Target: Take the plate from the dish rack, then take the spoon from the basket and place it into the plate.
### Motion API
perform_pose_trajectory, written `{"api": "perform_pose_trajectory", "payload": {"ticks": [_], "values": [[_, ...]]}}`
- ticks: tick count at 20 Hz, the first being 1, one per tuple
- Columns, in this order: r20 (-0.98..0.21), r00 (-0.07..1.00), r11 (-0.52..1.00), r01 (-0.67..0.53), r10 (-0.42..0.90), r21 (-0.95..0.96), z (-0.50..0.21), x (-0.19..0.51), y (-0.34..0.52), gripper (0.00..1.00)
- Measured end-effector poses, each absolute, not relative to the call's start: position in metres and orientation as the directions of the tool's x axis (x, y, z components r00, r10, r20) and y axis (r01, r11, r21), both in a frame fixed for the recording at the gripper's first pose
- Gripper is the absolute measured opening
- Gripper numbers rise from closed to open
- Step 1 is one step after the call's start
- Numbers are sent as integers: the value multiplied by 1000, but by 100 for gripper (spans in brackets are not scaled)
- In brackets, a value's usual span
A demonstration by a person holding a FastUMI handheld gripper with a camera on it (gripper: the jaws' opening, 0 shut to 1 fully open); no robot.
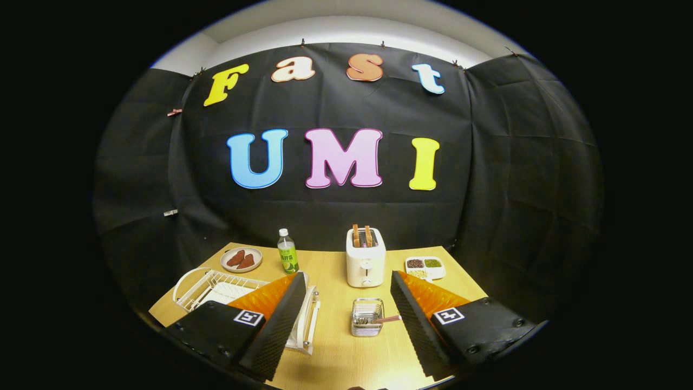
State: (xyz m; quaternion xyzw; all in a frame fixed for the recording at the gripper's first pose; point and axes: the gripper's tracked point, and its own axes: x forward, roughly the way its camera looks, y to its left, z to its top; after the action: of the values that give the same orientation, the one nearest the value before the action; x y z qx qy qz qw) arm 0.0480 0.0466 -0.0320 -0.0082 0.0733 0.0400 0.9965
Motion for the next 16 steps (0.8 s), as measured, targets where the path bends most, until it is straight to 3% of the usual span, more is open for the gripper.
{"api": "perform_pose_trajectory", "payload": {"ticks": [8,16], "values": [[-380,908,974,-218,179,-61,-91,100,107,98],[-567,815,990,-144,122,6,-150,160,122,97]]}}
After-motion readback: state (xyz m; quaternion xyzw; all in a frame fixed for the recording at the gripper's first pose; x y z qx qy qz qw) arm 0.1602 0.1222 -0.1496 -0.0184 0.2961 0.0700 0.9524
